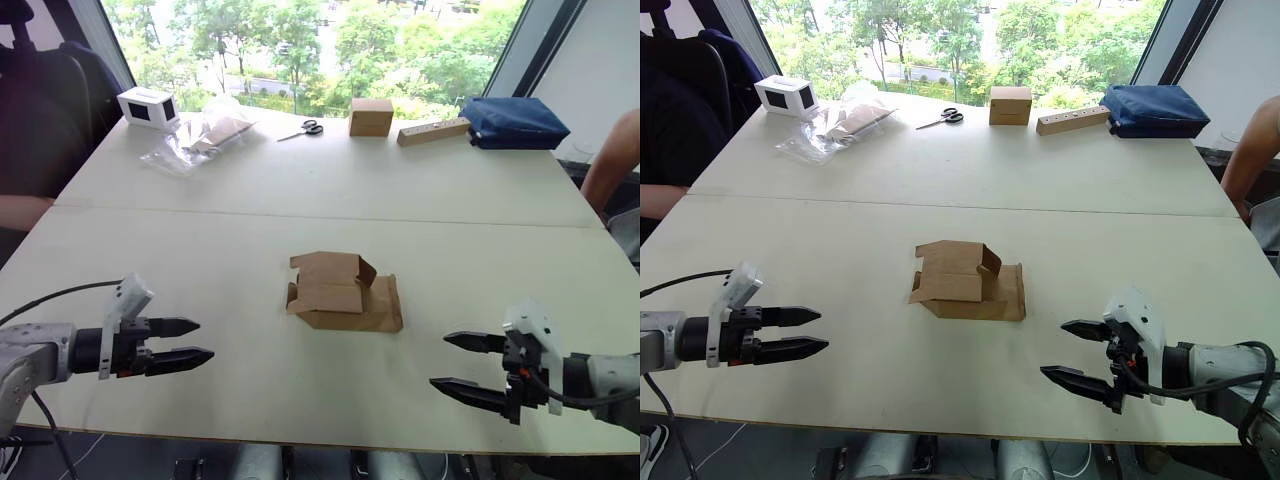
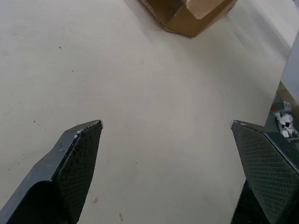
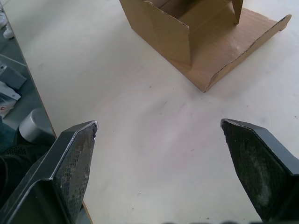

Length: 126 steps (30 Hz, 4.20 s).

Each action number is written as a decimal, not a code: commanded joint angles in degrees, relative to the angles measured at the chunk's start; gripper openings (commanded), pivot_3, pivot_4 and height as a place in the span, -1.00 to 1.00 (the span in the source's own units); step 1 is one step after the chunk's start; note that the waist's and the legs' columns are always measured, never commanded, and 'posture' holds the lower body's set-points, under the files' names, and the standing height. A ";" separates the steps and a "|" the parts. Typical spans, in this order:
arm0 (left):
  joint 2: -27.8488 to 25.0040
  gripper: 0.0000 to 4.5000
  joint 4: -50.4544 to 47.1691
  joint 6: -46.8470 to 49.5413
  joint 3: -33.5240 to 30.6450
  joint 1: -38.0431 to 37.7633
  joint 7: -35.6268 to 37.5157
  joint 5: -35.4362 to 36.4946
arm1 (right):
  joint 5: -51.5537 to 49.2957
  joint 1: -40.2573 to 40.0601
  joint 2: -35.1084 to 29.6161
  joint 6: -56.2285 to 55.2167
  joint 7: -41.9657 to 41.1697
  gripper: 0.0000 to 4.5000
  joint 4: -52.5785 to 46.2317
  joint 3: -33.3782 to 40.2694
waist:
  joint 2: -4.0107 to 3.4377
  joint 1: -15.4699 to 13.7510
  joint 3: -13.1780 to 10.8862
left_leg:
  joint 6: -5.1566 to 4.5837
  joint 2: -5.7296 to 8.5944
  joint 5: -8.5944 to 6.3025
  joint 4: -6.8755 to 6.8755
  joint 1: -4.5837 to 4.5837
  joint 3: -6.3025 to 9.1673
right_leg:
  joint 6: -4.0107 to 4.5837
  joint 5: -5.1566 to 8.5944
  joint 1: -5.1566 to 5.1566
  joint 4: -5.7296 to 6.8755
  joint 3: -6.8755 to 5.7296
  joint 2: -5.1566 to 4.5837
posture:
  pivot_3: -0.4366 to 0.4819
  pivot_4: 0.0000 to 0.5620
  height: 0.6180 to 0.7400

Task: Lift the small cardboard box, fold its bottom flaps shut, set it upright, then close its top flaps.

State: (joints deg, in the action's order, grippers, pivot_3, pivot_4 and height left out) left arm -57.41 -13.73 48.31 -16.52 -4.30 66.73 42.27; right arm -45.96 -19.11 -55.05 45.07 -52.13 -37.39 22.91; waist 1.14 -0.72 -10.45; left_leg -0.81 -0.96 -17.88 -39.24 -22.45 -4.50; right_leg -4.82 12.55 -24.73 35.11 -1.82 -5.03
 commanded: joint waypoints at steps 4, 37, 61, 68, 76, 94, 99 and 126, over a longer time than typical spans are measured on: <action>-0.85 1.00 -0.55 -0.56 -0.94 -0.82 0.51 -0.23 | -0.87 1.81 0.33 0.93 1.16 0.99 -1.49 -0.76 | 0.00 0.01 0.00 | 0.00 0.00 0.00 0.00 0.00 0.00 | 0.00 0.00 0.00 0.00 0.00 0.00 | -0.05 -0.47 1.00; 8.33 1.00 12.29 24.08 4.25 29.03 -7.71 11.47 | -0.72 7.32 0.16 3.21 9.00 0.99 -7.09 1.82 | 0.11 0.12 0.06 | -0.02 0.05 0.02 -0.13 0.02 0.07 | -0.25 -0.13 0.17 0.07 -0.03 0.06 | -0.05 -0.47 1.00; 31.38 1.00 34.33 30.57 15.21 47.60 -11.55 5.71 | -11.02 14.17 1.75 10.47 33.56 0.99 -21.66 -3.13 | 0.25 0.18 0.11 | 0.02 0.05 0.05 -0.15 0.04 0.12 | -0.13 -0.07 0.17 0.14 0.05 0.18 | -0.05 -0.47 1.00; 34.68 1.00 33.50 31.51 14.49 47.86 -12.91 6.02 | -11.03 13.55 1.30 10.00 34.70 0.99 -21.51 -3.58 | 0.25 0.01 0.11 | 0.02 0.03 0.05 -0.14 0.05 0.15 | -0.16 -0.09 0.17 0.17 0.05 0.21 | -0.05 -0.47 1.00; 36.27 0.03 32.19 32.20 13.58 47.88 -14.36 6.71 | -10.88 12.01 0.70 9.57 34.34 1.00 -21.80 -2.61 | 0.25 0.00 0.11 | 0.02 0.03 0.05 -0.15 0.04 0.15 | -0.17 -0.09 0.17 0.16 0.05 0.20 | -0.05 -0.47 1.00; 29.84 -0.98 26.78 18.90 12.51 49.39 -5.11 5.04 | -26.94 15.82 8.67 1.31 40.60 1.00 -13.11 5.68 | 0.29 0.18 0.11 | 0.03 0.01 0.05 -0.15 0.06 0.14 | -0.07 -0.04 0.17 0.16 0.07 0.20 | -0.05 -0.47 1.00; 24.94 -1.00 25.36 8.88 14.74 52.62 2.14 1.53 | -31.99 23.15 12.22 -3.54 45.10 0.62 -7.88 4.32 | 0.27 -0.11 0.11 | 0.02 0.02 0.05 -0.14 0.04 0.14 | -0.03 -0.03 0.16 0.14 0.05 0.21 | -0.05 -0.47 1.00; 21.96 -1.00 24.85 -1.43 17.11 61.64 11.95 -2.93 | -8.72 50.15 20.96 -5.77 37.06 -0.98 7.91 -17.47 | 0.21 0.28 0.04 | -0.13 0.01 -0.03 -0.36 -0.20 0.07 | -0.30 -0.20 0.02 0.21 0.05 0.26 | -0.05 -0.47 1.00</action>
State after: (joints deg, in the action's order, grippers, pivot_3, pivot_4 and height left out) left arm -35.50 12.65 47.97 0.99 54.89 77.88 39.21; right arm -55.07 29.75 -34.81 39.65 -14.58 -27.01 5.56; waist 1.35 -0.44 -10.41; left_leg -0.94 -0.95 -17.91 -39.60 -22.65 -4.42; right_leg -5.12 12.35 -24.70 35.32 -1.76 -4.77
